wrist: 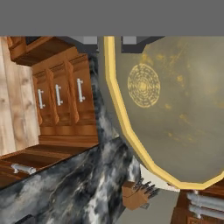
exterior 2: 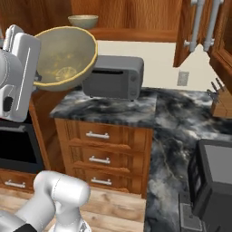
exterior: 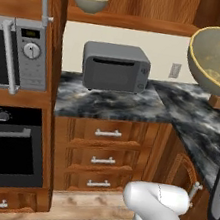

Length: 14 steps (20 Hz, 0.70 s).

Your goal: Move the bowls from the cabinet to the plates on the dining table.

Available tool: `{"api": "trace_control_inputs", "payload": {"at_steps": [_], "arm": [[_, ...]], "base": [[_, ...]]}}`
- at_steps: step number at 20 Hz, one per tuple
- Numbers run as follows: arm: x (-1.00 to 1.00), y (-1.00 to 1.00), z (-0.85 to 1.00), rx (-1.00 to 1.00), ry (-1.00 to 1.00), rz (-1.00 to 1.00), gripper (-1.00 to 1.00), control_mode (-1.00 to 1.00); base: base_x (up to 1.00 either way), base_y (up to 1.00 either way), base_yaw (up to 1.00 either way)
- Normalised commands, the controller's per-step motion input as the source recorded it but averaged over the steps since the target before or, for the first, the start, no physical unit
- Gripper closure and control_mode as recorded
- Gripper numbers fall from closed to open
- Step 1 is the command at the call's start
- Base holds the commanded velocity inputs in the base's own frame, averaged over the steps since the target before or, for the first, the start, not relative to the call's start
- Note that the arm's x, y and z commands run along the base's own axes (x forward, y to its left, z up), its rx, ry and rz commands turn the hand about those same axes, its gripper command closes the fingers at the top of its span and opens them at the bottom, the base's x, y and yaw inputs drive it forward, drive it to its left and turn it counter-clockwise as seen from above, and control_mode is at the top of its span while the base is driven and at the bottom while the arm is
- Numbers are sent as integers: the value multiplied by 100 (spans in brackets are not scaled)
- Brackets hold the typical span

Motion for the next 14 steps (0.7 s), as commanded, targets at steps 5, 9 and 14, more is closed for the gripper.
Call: {"api": "trace_control_inputs", "payload": {"at_steps": [5, 9, 14], "arm": [[0, 0, 0, 0, 0, 0, 100, 100], [0, 0, 0, 0, 0, 0, 100, 100], [0, 0, 0, 0, 0, 0, 100, 100]], "base": [[-62, 34, 0], [-62, 36, 0], [-62, 36, 0]]}}
